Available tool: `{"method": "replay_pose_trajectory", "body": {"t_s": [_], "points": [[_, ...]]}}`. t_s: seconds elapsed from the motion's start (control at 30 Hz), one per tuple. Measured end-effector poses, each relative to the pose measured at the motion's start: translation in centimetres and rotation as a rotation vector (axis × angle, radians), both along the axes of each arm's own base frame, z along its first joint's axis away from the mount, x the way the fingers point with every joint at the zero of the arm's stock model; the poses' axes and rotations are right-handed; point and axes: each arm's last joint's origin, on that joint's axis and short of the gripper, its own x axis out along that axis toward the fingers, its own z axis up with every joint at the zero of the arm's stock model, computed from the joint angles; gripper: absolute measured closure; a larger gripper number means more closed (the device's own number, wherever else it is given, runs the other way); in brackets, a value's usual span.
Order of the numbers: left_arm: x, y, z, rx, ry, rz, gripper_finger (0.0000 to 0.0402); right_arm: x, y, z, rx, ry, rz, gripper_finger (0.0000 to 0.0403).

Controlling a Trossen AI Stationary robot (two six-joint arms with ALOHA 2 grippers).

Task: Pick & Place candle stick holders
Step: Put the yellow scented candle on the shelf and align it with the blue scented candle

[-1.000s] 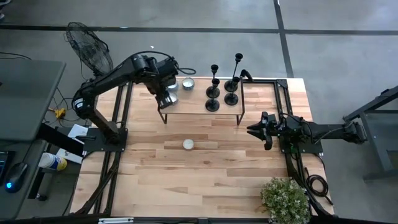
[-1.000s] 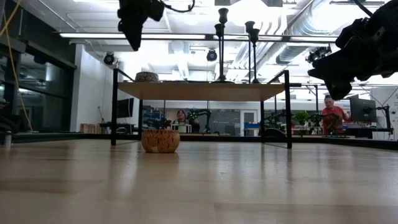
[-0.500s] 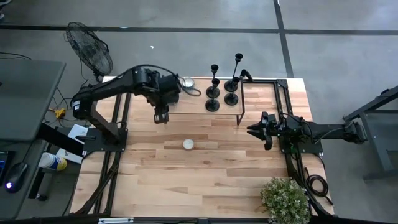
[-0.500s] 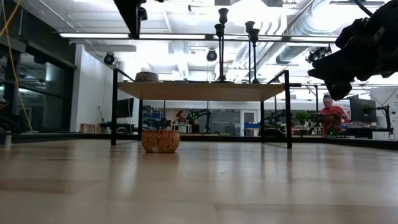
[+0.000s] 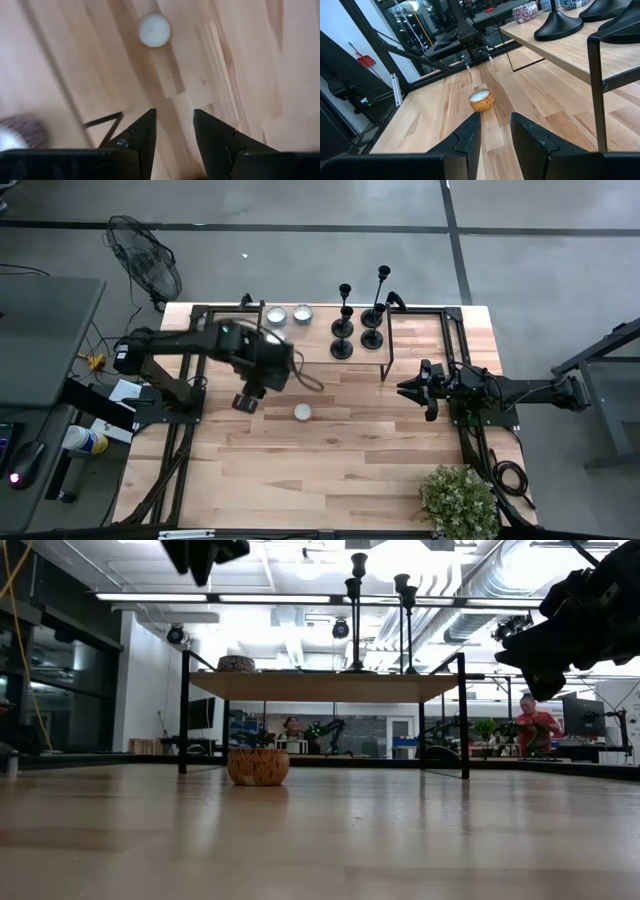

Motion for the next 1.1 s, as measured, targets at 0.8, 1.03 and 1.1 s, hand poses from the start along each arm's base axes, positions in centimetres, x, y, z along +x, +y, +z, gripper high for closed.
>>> {"method": "replay_pose_trajectory", "body": {"t_s": [0.8, 1.03, 1.1], "points": [[3.7, -3.2, -10.7, -0.05, -0.112, 0.189, 0.0276, 0.0, 0.0, 0.0, 0.0, 0.0, 0.0, 0.0304], [4.0, -2.3, -10.6, -0.046, -0.137, 0.218, 0.0276, 0.0, 0.0, 0.0, 0.0, 0.0, 0.0, 0.0304], [4.2, -2.3, -10.6, -0.045, -0.145, 0.217, 0.0276, 0.0, 0.0, 0.0, 0.0, -0.001, 0.0, 0.0304]]}}
